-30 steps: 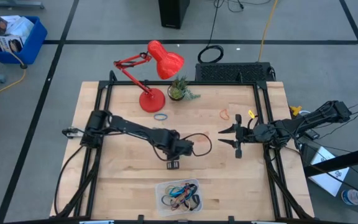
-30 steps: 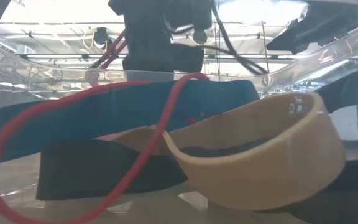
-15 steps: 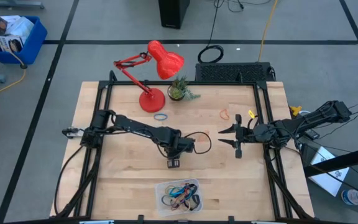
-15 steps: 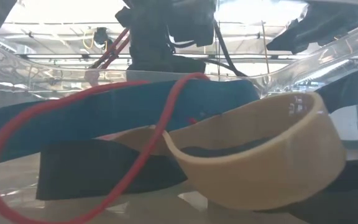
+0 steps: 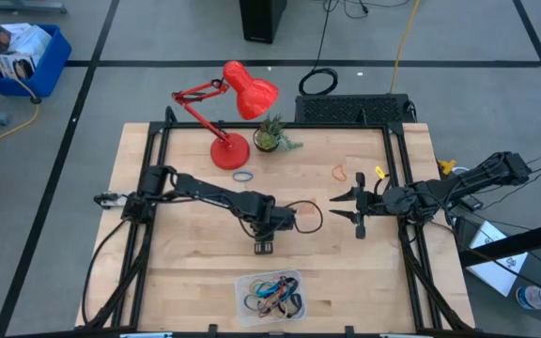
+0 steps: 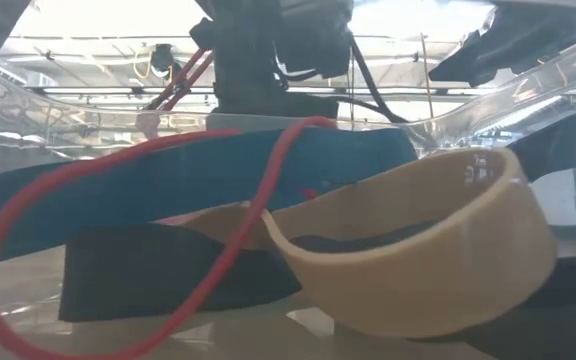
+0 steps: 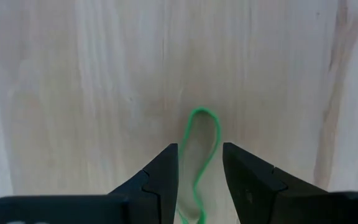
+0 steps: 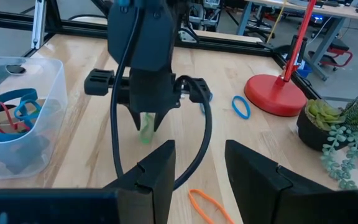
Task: Pick and place rubber bands into bin
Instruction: Put the green rubber band into the transparent bin
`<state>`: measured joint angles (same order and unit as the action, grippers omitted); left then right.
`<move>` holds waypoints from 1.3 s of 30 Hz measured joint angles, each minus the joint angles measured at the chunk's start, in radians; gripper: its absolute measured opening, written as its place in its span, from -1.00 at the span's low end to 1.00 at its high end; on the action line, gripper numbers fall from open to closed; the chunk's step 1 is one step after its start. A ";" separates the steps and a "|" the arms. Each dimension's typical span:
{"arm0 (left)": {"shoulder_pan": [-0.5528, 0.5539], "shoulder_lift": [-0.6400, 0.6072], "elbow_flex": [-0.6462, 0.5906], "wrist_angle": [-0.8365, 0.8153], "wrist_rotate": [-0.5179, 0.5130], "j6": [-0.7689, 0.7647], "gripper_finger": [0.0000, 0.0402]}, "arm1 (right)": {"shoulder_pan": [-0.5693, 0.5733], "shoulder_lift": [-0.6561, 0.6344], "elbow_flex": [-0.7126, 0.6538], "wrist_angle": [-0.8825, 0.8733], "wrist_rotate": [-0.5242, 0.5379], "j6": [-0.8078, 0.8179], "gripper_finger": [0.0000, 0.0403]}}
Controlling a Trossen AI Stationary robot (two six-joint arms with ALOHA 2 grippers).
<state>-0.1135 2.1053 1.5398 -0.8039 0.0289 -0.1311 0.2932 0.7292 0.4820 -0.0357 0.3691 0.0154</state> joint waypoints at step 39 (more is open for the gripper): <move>0.000 0.045 0.000 0.041 -0.005 0.001 -0.97 | 0.000 0.000 0.000 -0.008 0.000 -0.001 -0.34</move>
<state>-0.1135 2.1502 1.5394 -0.7631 0.0236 -0.1299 0.2932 0.7292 0.4820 -0.0437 0.3691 0.0147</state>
